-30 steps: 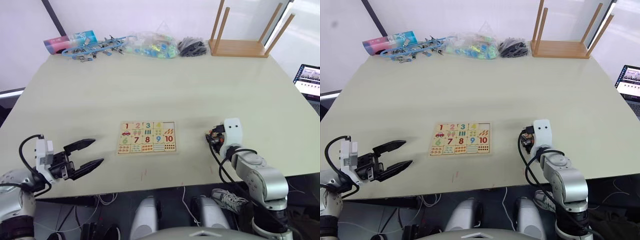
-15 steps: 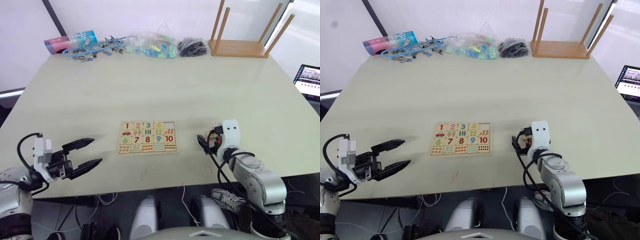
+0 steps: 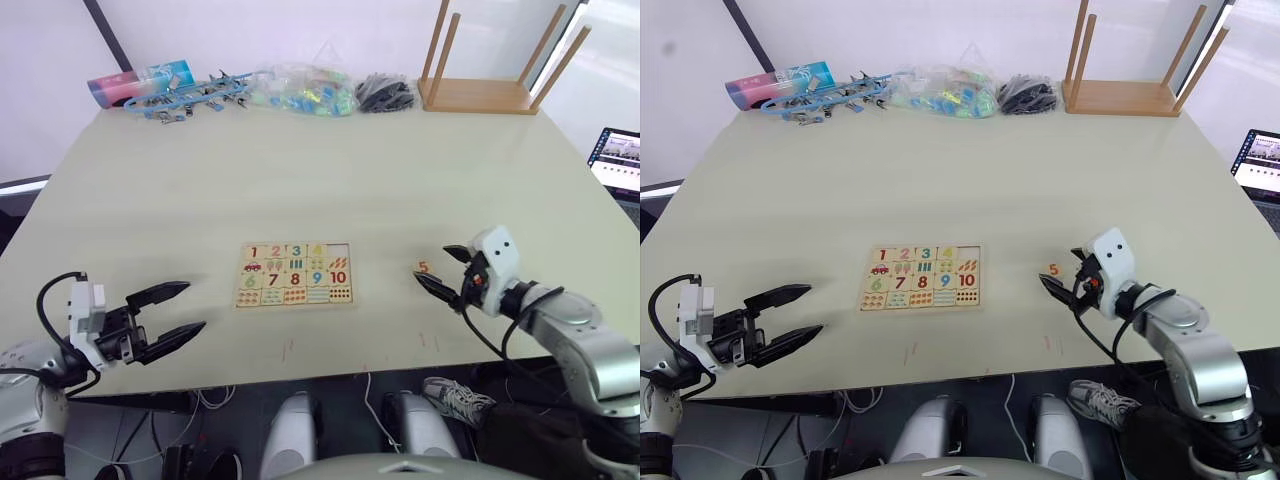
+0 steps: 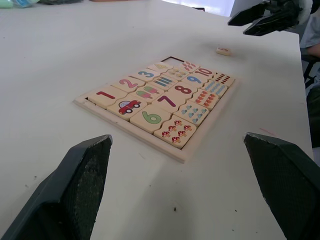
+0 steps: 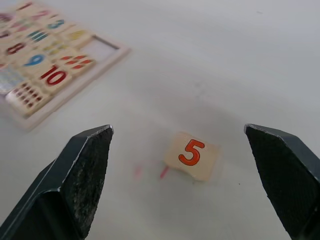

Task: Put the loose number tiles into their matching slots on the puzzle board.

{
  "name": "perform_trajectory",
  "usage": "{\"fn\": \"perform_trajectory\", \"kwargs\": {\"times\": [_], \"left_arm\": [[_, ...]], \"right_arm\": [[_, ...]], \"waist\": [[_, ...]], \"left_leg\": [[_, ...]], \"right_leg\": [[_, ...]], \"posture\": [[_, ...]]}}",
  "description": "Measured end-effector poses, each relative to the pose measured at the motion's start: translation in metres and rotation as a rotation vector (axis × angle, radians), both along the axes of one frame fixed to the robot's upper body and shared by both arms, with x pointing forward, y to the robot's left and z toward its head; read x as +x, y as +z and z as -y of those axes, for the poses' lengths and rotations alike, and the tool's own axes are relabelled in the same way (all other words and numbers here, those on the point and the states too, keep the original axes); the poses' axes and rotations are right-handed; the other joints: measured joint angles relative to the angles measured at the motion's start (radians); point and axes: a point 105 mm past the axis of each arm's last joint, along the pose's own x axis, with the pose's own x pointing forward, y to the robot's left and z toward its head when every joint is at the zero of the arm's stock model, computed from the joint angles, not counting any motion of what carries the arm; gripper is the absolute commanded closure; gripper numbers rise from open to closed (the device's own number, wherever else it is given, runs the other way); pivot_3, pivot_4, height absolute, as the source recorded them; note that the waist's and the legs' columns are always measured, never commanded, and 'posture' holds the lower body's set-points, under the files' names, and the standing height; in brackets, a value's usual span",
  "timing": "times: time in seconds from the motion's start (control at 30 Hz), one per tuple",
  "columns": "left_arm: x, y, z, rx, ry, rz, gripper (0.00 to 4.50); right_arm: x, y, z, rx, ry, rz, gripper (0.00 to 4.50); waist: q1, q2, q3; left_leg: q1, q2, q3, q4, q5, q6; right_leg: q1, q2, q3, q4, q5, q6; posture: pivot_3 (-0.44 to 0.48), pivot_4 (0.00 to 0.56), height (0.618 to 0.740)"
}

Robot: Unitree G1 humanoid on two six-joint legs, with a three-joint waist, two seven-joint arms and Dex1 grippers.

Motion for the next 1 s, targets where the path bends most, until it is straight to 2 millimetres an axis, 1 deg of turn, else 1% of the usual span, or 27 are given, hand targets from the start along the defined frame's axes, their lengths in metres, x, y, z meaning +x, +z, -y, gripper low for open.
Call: {"fn": "perform_trajectory", "kwargs": {"times": [0.03,0.1,0.17,0.2,0.23,0.37,0.43,0.5,0.53,0.57,0.6,0.7,0.9,1.0], "left_arm": [[0.000,0.000,0.000,0.000,0.000,0.000,0.00],[0.000,0.000,0.000,0.001,-0.001,0.002,0.00],[0.000,0.000,0.000,0.001,-0.002,0.002,0.00],[-0.001,0.000,0.000,0.001,-0.003,0.001,0.00],[-0.001,0.000,0.001,0.001,-0.004,0.002,0.00],[-0.001,0.000,0.001,0.001,-0.007,0.001,0.00],[-0.002,-0.001,0.002,0.001,-0.008,0.001,0.00],[-0.002,0.000,0.003,0.003,-0.011,0.004,0.00],[-0.002,0.000,0.003,0.003,-0.012,0.005,0.00],[-0.002,0.000,0.003,0.003,-0.012,0.005,0.00],[-0.003,-0.001,0.003,0.003,-0.010,0.001,0.00],[-0.004,-0.001,0.004,0.007,-0.017,0.003,0.00],[-0.005,-0.001,0.005,0.008,-0.016,0.001,0.00],[-0.005,-0.001,0.006,0.009,-0.020,0.007,0.00]], "right_arm": [[0.000,0.001,0.001,-0.004,0.016,0.007,0.09],[0.001,0.006,0.000,-0.006,0.129,0.033,0.09],[0.002,0.009,0.001,-0.011,0.197,0.049,0.09],[0.005,0.010,0.002,-0.023,0.287,0.055,0.09],[0.006,0.012,0.003,-0.028,0.325,0.060,0.09],[0.011,0.012,0.005,-0.041,0.488,0.039,0.09],[0.015,0.008,0.004,-0.069,0.559,0.024,0.09],[0.020,0.005,0.005,-0.100,0.595,0.010,0.09],[0.027,0.002,0.007,-0.130,0.622,-0.004,0.09],[0.027,0.002,0.007,-0.132,0.624,-0.003,0.09],[0.034,0.001,0.007,-0.160,0.642,0.001,0.09],[0.045,-0.004,0.008,-0.236,0.669,0.002,0.09],[0.054,-0.019,0.010,-0.322,0.711,-0.031,0.09],[0.059,-0.024,0.008,-0.374,0.730,-0.033,0.09]], "waist": [[0.000,0.000,0.000],[0.000,-0.002,-0.001],[0.001,-0.002,-0.001],[0.000,-0.002,-0.001],[0.000,-0.002,-0.001],[0.002,-0.003,-0.001],[0.001,-0.003,-0.001],[0.001,-0.003,-0.001],[0.001,-0.003,-0.001],[0.001,-0.003,-0.001],[0.001,-0.003,-0.001],[-0.001,-0.003,-0.001],[0.000,-0.002,0.000],[-0.003,-0.002,0.000]], "left_leg": [[0.000,0.000,0.000,0.000,0.000,0.000],[0.000,0.000,0.000,0.000,0.000,0.000],[0.000,0.000,0.000,0.000,0.000,0.000],[0.000,0.000,0.001,0.000,0.000,0.000],[0.000,0.000,0.001,0.000,0.000,0.000],[0.000,0.000,0.000,0.000,0.000,0.000],[0.000,0.000,0.001,0.000,0.000,0.000],[0.000,0.000,0.001,0.000,0.000,0.000],[0.000,0.000,0.001,0.000,0.000,0.000],[0.000,0.000,0.001,0.000,0.000,0.000],[0.000,0.000,0.001,0.000,0.000,0.000],[0.000,0.000,0.003,0.000,0.000,0.000],[0.000,-0.001,0.007,0.000,0.000,0.000],[0.001,-0.001,0.008,0.000,0.000,0.000]], "right_leg": [[0.000,0.000,0.000,0.000,0.000,0.000],[0.000,0.001,0.000,0.000,0.000,-0.001],[0.000,0.001,0.000,0.000,0.001,-0.001],[0.000,0.000,0.000,0.000,0.001,-0.001],[0.000,0.000,0.000,0.000,0.001,-0.002],[0.000,0.001,0.000,0.000,0.002,-0.003],[0.000,0.000,0.000,0.000,0.002,-0.003],[0.000,0.000,0.000,0.000,0.002,-0.003],[0.000,0.000,0.000,0.000,0.002,-0.003],[0.000,0.000,0.000,0.000,0.002,-0.003],[0.000,0.001,0.000,0.000,0.002,-0.003],[0.000,0.001,0.000,0.000,0.002,-0.003],[0.001,0.001,0.000,0.000,0.002,-0.003],[0.001,0.001,0.000,0.000,0.002,-0.003]], "posture": [[0.000,0.150,0.737],[0.000,0.150,0.737],[0.000,0.150,0.737],[0.000,0.150,0.737],[0.000,0.150,0.737],[0.000,0.150,0.737],[0.000,0.150,0.737],[0.000,0.150,0.737],[0.000,0.150,0.737],[0.000,0.150,0.737],[0.000,0.150,0.737],[0.000,0.150,0.737],[0.000,0.150,0.737],[0.000,0.150,0.737]]}}
